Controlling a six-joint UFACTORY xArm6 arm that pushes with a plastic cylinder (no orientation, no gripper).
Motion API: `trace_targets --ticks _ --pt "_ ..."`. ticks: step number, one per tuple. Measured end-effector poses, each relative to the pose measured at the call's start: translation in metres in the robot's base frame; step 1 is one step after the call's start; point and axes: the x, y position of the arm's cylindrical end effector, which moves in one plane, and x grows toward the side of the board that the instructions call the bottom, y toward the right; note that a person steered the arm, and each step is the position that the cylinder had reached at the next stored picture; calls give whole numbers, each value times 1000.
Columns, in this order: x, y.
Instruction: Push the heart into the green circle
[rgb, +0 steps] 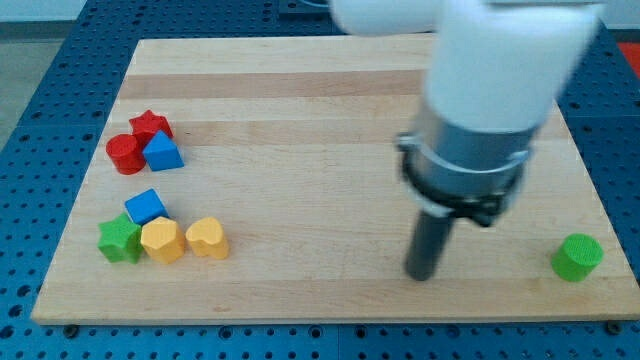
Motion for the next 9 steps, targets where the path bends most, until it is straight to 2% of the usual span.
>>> trace_targets --ticks 2,3,4,7,9 --pt "36 -145" --pt "28 -201" --pt "16 -224" --pt "-30 -215" --pt "-59 -175"
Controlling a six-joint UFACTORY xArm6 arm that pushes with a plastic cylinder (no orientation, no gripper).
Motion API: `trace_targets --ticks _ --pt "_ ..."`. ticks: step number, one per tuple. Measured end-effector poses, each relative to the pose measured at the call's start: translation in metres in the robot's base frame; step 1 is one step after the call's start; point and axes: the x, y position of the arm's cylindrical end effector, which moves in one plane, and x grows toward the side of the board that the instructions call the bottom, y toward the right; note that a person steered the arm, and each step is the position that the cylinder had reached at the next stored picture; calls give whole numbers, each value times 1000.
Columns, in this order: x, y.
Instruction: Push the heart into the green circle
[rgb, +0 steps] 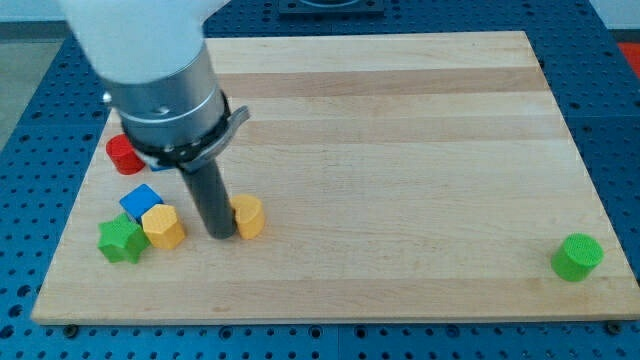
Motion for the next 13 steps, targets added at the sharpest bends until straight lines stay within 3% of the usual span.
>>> trace_targets --ticks 3,6,8,13 --pt "-35 89" --pt "-90 125" --pt "-80 166" --pt "1 152"
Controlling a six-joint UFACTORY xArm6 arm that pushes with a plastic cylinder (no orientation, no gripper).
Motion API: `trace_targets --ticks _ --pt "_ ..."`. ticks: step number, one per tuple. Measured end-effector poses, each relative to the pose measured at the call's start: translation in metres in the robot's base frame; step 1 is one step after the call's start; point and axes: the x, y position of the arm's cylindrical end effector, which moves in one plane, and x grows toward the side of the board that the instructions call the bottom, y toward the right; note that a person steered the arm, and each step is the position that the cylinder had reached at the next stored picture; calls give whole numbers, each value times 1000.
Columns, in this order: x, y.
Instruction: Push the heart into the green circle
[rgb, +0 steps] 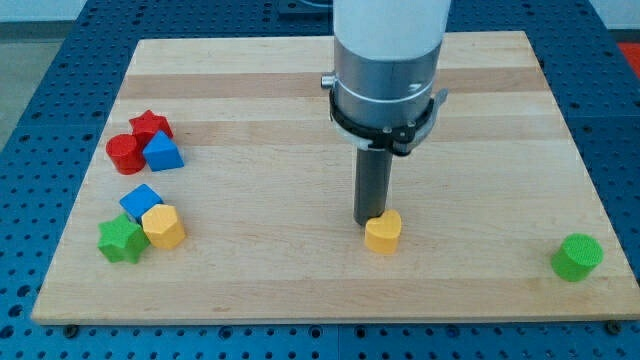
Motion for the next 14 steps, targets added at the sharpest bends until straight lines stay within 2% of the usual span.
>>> trace_targets --ticks 3,5,10,14 --pt "44 -8" --pt "51 -7" --pt "51 96" --pt "51 135"
